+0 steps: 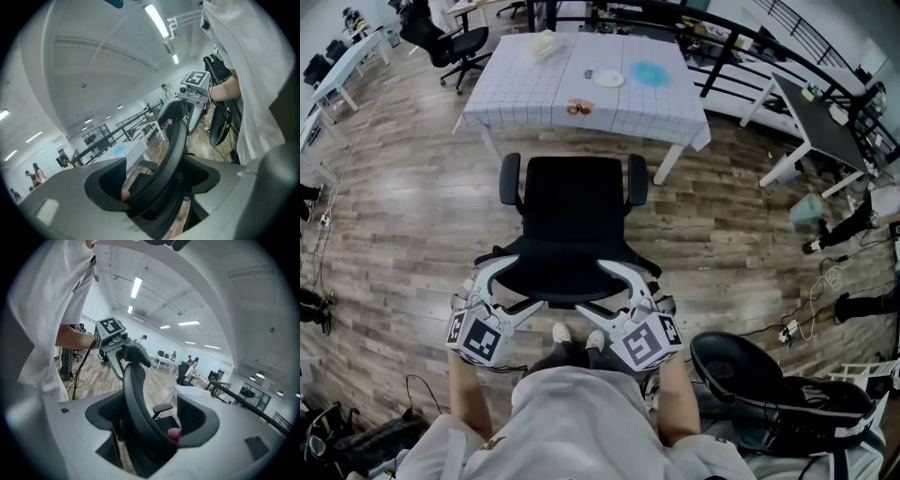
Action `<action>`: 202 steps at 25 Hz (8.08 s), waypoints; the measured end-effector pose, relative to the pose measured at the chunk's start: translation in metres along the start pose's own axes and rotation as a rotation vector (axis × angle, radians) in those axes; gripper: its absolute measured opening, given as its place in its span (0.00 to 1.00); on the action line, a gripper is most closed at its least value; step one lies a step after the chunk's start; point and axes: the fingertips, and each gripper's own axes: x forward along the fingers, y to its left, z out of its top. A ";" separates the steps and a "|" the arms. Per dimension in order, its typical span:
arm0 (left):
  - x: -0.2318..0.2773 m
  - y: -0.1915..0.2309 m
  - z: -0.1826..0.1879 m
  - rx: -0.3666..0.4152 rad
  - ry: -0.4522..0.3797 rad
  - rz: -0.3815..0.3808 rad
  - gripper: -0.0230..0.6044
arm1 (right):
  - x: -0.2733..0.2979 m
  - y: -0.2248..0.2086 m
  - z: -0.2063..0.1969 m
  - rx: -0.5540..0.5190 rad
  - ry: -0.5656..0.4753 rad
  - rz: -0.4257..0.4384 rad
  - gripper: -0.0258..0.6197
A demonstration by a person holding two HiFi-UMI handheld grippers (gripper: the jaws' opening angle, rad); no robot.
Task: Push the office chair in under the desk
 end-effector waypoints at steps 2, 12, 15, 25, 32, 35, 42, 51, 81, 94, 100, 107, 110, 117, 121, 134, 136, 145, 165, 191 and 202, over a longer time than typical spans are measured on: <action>0.001 0.001 -0.001 0.001 -0.005 0.000 0.63 | 0.002 -0.002 0.000 0.003 0.000 0.006 0.60; 0.005 0.010 -0.003 0.001 -0.024 0.010 0.63 | 0.008 -0.008 -0.001 0.012 0.008 0.014 0.60; 0.007 0.013 -0.004 0.004 -0.019 0.005 0.63 | 0.011 -0.011 -0.003 0.011 0.018 0.016 0.60; 0.017 0.028 -0.008 0.006 0.000 -0.008 0.63 | 0.021 -0.027 -0.005 0.012 0.024 0.012 0.60; 0.026 0.040 -0.007 -0.003 -0.014 0.002 0.64 | 0.024 -0.040 -0.007 0.013 0.014 0.018 0.60; 0.028 0.041 -0.005 -0.002 -0.023 0.006 0.64 | 0.024 -0.043 -0.009 0.009 0.014 0.016 0.60; 0.038 0.050 -0.006 -0.006 -0.012 0.005 0.64 | 0.027 -0.056 -0.013 0.005 0.014 0.029 0.60; 0.048 0.066 -0.008 -0.009 -0.024 0.013 0.64 | 0.035 -0.070 -0.015 -0.011 0.013 0.039 0.58; 0.083 0.126 -0.019 -0.004 -0.054 -0.012 0.63 | 0.073 -0.130 -0.027 0.018 0.039 0.045 0.58; 0.110 0.157 -0.023 -0.011 -0.053 -0.003 0.64 | 0.090 -0.167 -0.036 0.021 0.037 0.057 0.58; 0.120 0.167 -0.024 -0.013 -0.046 -0.002 0.64 | 0.095 -0.180 -0.041 0.019 0.043 0.063 0.58; 0.131 0.180 -0.022 -0.023 -0.048 -0.009 0.64 | 0.099 -0.196 -0.043 0.016 0.028 0.074 0.58; 0.133 0.185 -0.023 -0.029 -0.045 -0.011 0.64 | 0.102 -0.200 -0.043 0.016 0.025 0.075 0.58; 0.138 0.196 -0.028 -0.038 -0.039 -0.007 0.65 | 0.111 -0.209 -0.044 0.018 0.030 0.079 0.58; 0.143 0.205 -0.028 -0.024 -0.049 -0.006 0.65 | 0.115 -0.219 -0.045 0.018 0.031 0.073 0.58; 0.155 0.226 -0.031 -0.013 -0.074 -0.012 0.65 | 0.128 -0.240 -0.048 0.033 0.036 0.073 0.58; 0.157 0.228 -0.033 -0.015 -0.073 -0.016 0.65 | 0.130 -0.242 -0.049 0.037 0.040 0.079 0.58; 0.166 0.238 -0.032 -0.023 -0.070 -0.028 0.65 | 0.133 -0.254 -0.051 0.042 0.039 0.087 0.58; 0.197 0.260 -0.033 -0.050 -0.047 -0.015 0.66 | 0.141 -0.289 -0.066 0.013 0.021 0.107 0.59; 0.220 0.312 -0.043 -0.044 -0.068 -0.016 0.66 | 0.176 -0.336 -0.069 0.043 0.033 0.097 0.60; 0.230 0.340 -0.051 -0.027 -0.088 -0.019 0.66 | 0.197 -0.358 -0.070 0.058 0.059 0.098 0.60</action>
